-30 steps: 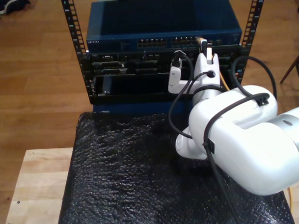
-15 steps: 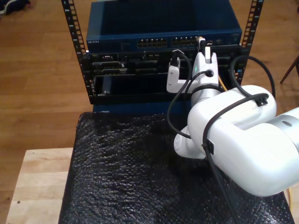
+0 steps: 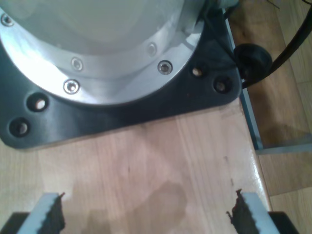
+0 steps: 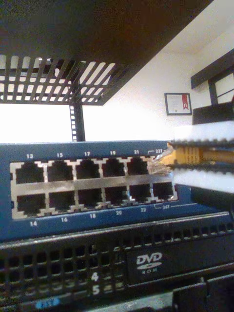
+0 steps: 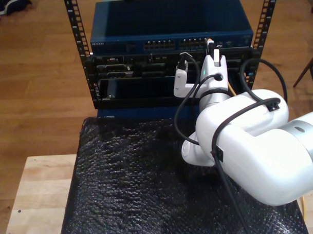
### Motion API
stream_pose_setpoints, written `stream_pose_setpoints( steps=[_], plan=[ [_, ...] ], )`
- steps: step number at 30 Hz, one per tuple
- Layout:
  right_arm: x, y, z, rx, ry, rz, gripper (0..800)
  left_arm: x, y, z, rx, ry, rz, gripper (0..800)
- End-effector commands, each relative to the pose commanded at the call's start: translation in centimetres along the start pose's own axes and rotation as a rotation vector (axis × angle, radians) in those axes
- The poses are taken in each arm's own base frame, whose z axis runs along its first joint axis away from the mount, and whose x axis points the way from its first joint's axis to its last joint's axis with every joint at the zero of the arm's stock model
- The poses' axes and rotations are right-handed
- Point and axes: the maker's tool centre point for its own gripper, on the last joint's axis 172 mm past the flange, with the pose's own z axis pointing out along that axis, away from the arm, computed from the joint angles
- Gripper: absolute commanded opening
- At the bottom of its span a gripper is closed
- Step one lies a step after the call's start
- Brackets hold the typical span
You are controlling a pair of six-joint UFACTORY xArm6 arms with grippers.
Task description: Grab the cable and plug it in
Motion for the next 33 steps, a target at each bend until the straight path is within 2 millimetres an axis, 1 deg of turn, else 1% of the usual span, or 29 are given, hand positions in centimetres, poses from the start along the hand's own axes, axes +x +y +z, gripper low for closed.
stream_pose_setpoints(
  steps=[33],
  plan=[
    [0.35,-0.17,0.13,0.011,0.007,0.004,0,0.00,-0.02,0.00,-0.001,0.000,0.001,800]
  ],
)
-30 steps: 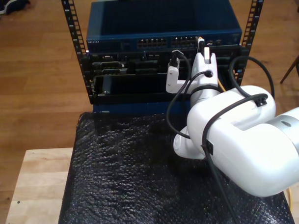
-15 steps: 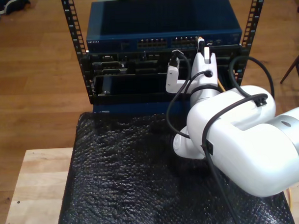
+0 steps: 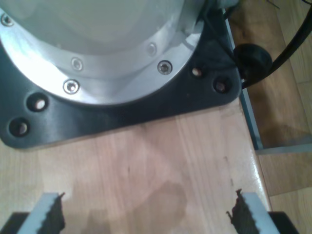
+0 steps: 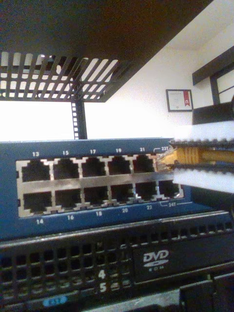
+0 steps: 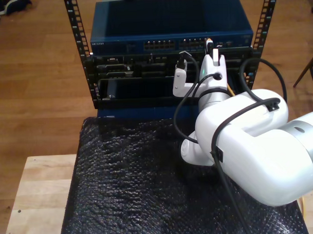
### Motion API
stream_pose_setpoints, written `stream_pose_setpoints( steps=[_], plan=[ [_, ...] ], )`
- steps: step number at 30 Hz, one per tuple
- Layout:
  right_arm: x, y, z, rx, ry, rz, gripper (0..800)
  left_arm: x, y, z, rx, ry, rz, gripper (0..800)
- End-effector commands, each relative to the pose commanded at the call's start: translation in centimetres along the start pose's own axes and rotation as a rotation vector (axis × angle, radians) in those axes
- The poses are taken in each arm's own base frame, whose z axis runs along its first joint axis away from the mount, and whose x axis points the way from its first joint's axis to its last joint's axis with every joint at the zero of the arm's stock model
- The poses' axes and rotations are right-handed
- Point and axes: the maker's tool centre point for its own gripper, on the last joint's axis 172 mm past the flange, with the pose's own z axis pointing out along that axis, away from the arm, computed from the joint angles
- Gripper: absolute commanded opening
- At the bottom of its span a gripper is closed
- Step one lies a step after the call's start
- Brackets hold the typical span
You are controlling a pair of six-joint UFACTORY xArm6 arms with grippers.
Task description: Grab the cable and plug it in
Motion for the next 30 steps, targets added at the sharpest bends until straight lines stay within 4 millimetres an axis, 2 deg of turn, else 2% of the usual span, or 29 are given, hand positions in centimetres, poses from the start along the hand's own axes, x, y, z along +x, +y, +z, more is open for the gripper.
stream_pose_setpoints(
  steps=[8,14,30],
  plan=[
    [0.15,-0.14,0.06,0.006,0.003,0.002,0,0.00,0.02,0.00,0.001,0.000,-0.001,800],
    [0.41,0.47,0.53,-0.004,0.005,0.011,0,0.00,0.02,0.00,0.001,0.000,-0.001,800],
    [0.58,-0.10,0.53,0.009,0.017,0.009,0,0.00,0.00,0.00,0.000,0.000,0.000,800]
  ],
)
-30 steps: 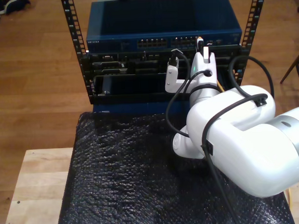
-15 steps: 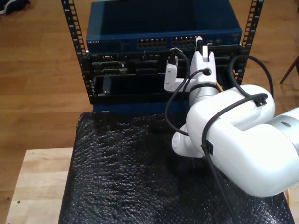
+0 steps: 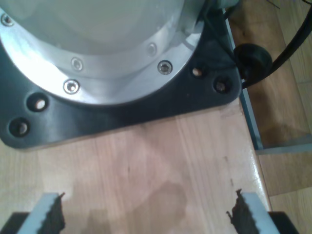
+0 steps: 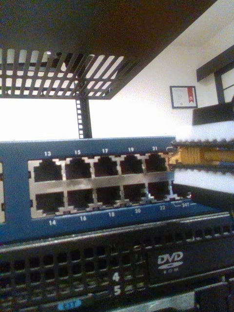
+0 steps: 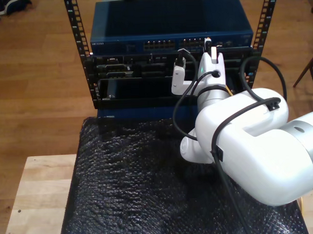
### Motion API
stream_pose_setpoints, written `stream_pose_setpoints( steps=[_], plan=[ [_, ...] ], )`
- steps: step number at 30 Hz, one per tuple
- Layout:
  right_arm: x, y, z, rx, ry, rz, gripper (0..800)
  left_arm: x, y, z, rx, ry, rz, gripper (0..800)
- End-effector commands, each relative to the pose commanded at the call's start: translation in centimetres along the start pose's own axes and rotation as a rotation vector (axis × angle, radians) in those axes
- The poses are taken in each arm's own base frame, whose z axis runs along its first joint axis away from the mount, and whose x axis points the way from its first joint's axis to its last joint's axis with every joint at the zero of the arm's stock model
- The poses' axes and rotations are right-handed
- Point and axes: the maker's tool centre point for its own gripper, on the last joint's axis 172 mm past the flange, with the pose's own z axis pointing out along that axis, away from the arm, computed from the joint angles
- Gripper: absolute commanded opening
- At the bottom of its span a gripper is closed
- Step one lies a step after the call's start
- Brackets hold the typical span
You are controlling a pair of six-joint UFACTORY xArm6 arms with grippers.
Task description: Grab the cable and plug it in
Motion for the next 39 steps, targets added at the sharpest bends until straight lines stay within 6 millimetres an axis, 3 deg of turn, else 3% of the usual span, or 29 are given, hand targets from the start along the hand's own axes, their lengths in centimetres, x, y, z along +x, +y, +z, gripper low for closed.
stream_pose_setpoints(
  steps=[7,11,30,37,39],
  plan=[
    [-0.1,0.3,0.0,-0.002,0.000,0.003,220,0.0,0.0,0.0,0.001,0.000,-0.001,800],
    [0.4,1.3,-0.3,-0.008,0.011,0.026,273,0.0,0.0,0.0,0.001,0.000,-0.001,800],
    [-0.9,3.9,-3.4,0.146,0.039,0.054,320,0.0,0.0,0.0,0.001,0.000,-0.001,800],
    [-0.6,3.9,-4.1,0.284,0.101,0.046,348,0.0,0.0,0.0,0.000,0.000,0.000,800],
    [-1.3,3.8,-4.1,0.331,0.106,0.044,369,0.0,0.0,0.0,0.001,0.000,-0.001,800]
  ],
)
